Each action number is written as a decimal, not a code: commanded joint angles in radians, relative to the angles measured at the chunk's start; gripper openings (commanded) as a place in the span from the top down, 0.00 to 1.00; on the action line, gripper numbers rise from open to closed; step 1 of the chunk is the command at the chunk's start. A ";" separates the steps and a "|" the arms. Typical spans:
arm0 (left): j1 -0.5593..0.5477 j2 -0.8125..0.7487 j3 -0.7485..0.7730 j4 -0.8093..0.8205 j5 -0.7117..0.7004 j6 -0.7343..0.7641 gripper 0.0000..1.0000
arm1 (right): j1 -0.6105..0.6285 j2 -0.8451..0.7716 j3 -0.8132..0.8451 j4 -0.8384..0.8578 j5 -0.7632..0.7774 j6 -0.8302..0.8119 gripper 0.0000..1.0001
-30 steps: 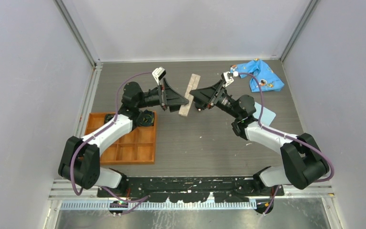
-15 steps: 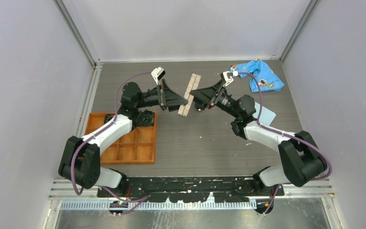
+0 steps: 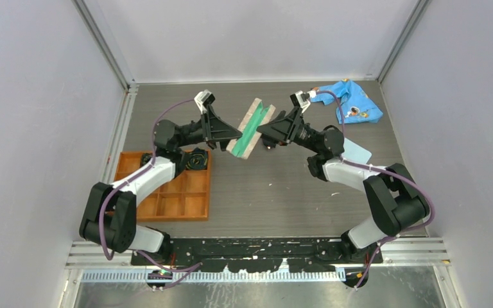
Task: Organize the sunglasses
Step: Open the sunglasses case, then place the sunglasses case at the center of the board.
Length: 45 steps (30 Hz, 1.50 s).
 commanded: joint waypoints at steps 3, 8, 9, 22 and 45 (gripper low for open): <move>0.055 -0.049 0.037 0.356 -0.091 -0.205 1.00 | -0.014 0.073 0.005 0.011 -0.108 -0.035 0.99; 0.067 -0.066 0.041 0.337 -0.095 -0.203 1.00 | -0.016 0.098 0.015 0.010 -0.106 -0.028 0.94; 0.071 -0.069 0.041 0.335 -0.098 -0.203 1.00 | -0.016 0.104 0.017 0.010 -0.105 -0.027 0.93; 0.194 -0.101 0.024 0.312 -0.103 -0.224 1.00 | -0.025 0.158 -0.004 0.010 -0.121 -0.034 0.60; 0.224 -0.306 0.190 -1.226 -0.047 0.889 1.00 | -0.270 -0.385 -0.128 -1.269 0.117 -0.617 0.31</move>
